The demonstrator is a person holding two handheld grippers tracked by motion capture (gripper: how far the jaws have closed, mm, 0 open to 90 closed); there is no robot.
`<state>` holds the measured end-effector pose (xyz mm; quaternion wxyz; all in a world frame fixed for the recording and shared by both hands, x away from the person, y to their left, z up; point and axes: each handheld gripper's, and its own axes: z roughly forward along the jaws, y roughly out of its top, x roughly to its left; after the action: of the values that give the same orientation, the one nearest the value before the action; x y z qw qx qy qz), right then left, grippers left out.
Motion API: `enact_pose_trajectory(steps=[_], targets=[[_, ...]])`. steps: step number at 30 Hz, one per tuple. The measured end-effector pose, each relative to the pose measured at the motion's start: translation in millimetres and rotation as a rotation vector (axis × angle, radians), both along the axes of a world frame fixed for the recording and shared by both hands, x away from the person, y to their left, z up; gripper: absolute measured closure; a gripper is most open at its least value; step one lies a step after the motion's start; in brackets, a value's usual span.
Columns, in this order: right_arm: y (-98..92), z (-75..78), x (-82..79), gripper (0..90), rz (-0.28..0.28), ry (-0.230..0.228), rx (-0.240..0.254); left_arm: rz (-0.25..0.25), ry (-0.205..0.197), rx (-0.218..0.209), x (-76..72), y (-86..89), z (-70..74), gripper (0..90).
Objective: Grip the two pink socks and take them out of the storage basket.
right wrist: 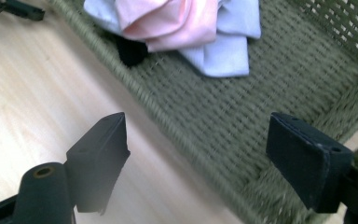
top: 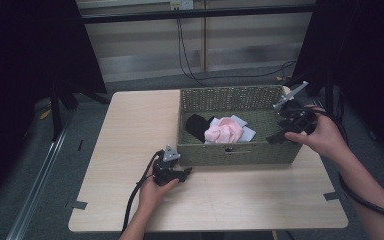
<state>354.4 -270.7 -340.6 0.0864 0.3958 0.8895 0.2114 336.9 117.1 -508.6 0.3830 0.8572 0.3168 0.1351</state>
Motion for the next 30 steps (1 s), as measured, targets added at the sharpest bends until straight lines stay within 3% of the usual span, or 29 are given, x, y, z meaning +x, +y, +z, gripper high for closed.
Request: enact_pose_trajectory(steps=[15, 25, 30], targets=[[41.8, -13.4, 47.4, 20.0, -0.003, 0.053, -0.043, 0.005, -0.001, -0.009, -0.2, -0.5, -0.3, 33.7], [68.3, -30.8, 65.0, 21.9, -0.002, 0.081, -0.019, 0.005, -0.001, -0.008, -0.1, -0.5, -0.3, 33.6], [80.0, -39.1, 70.2, 23.2, 0.011, 0.087, -0.030, 0.004, -0.001, -0.008, -0.1, -0.5, -0.4, 33.4]])
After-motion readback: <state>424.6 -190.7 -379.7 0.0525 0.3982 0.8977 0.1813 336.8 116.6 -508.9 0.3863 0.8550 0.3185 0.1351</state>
